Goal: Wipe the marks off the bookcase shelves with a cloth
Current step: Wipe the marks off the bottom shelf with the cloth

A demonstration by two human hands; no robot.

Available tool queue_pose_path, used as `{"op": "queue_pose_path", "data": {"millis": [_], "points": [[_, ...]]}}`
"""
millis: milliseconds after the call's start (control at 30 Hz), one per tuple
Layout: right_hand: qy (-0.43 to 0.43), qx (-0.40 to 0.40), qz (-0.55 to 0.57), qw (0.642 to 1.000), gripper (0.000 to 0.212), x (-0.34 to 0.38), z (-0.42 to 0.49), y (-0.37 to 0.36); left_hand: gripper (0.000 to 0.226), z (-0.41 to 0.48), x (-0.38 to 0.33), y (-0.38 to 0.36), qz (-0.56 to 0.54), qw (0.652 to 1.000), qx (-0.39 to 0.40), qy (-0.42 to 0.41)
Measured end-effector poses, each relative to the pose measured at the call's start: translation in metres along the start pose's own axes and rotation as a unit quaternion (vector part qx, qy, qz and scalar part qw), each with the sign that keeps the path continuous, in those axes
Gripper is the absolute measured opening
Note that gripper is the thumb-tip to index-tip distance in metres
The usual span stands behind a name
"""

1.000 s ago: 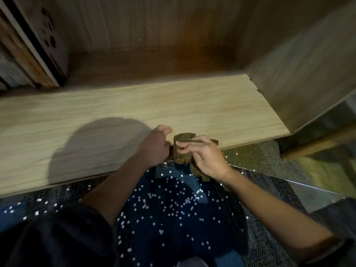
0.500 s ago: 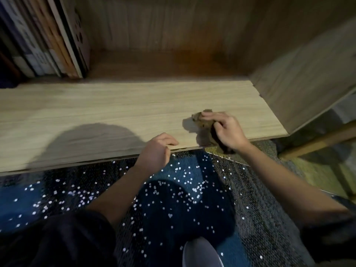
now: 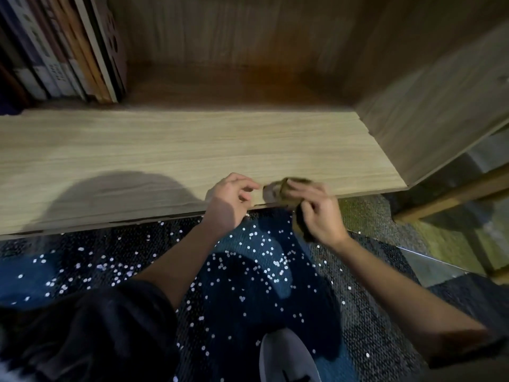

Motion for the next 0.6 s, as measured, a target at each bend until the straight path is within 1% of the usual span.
{"op": "queue_pose_path", "data": {"millis": [33, 67, 133, 200, 267, 333, 367, 400, 467, 500, 567, 600], "points": [[-0.041, -0.015, -0.015, 0.999, 0.047, -0.010, 0.007, 0.006, 0.031, -0.001, -0.001, -0.005, -0.001, 1.000, 0.013, 0.002], [-0.070, -0.012, -0.037, 0.997, 0.046, -0.018, 0.013, 0.007, 0.029, -0.003, -0.002, -0.009, -0.002, 1.000, 0.019, 0.003], [-0.095, 0.014, -0.089, 0.991, 0.043, -0.023, 0.012, -0.003, 0.023, -0.006, -0.001, -0.016, 0.015, 1.000, 0.005, -0.006], [-0.087, 0.021, -0.124, 0.988, 0.043, -0.011, -0.004, -0.015, 0.017, -0.005, -0.003, -0.019, 0.025, 0.999, -0.016, -0.031], [-0.047, 0.044, -0.092, 0.994, 0.042, 0.005, -0.021, -0.019, 0.020, 0.000, -0.004, -0.024, 0.028, 0.998, -0.027, -0.040], [-0.031, 0.094, -0.050, 0.994, 0.041, 0.012, -0.030, -0.010, 0.024, 0.005, -0.006, -0.030, 0.049, 0.998, -0.022, -0.029], [-0.036, 0.087, -0.046, 0.994, 0.042, 0.007, -0.030, 0.000, 0.026, 0.009, -0.008, -0.036, 0.069, 0.997, -0.013, -0.028], [-0.044, 0.056, -0.050, 0.996, 0.043, -0.001, -0.024, 0.009, 0.027, 0.011, -0.010, -0.039, 0.091, 0.995, -0.005, -0.027], [-0.091, -0.012, -0.067, 0.994, 0.046, -0.028, -0.006, 0.030, 0.030, 0.013, -0.015, -0.048, 0.122, 0.992, 0.012, -0.035], [-0.118, -0.026, -0.077, 0.990, 0.046, -0.041, 0.003, 0.036, 0.031, 0.014, -0.018, -0.052, 0.133, 0.990, 0.019, -0.040], [-0.147, -0.011, -0.107, 0.983, 0.043, -0.064, 0.011, 0.038, 0.031, 0.016, -0.023, -0.061, 0.152, 0.987, 0.023, -0.041], [-0.144, -0.005, -0.123, 0.982, 0.042, -0.068, 0.010, 0.033, 0.032, 0.016, -0.026, -0.063, 0.153, 0.987, 0.019, -0.039]]}}
Point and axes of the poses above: each hand's wrist, its own z-axis towards the middle knuckle, its own y-axis out of the back of the hand, x = y × z, the point moved 2 cm from there along z, towards the middle knuckle, and after that the axes turned 12 degrees about y, right-handed, at the moved point
